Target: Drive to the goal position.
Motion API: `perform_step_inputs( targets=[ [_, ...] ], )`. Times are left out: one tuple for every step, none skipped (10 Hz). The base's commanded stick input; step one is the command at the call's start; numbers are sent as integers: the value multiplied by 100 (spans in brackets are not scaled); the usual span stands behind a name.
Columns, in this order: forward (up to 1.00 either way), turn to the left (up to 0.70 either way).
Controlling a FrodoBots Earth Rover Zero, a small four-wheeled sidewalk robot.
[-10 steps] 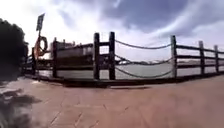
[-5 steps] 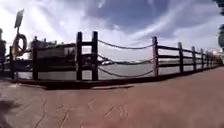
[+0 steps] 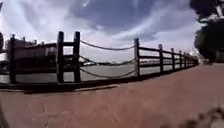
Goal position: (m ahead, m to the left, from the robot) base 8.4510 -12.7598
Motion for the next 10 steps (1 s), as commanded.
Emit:
perform_step_inputs(
  targets=[
    [0, -70],
    [0, -70],
    [0, -70],
    [70, -8],
    [70, -8],
    [70, -8],
    [70, -8],
    [70, 14],
    [70, 27],
    [70, 27]
  ],
)
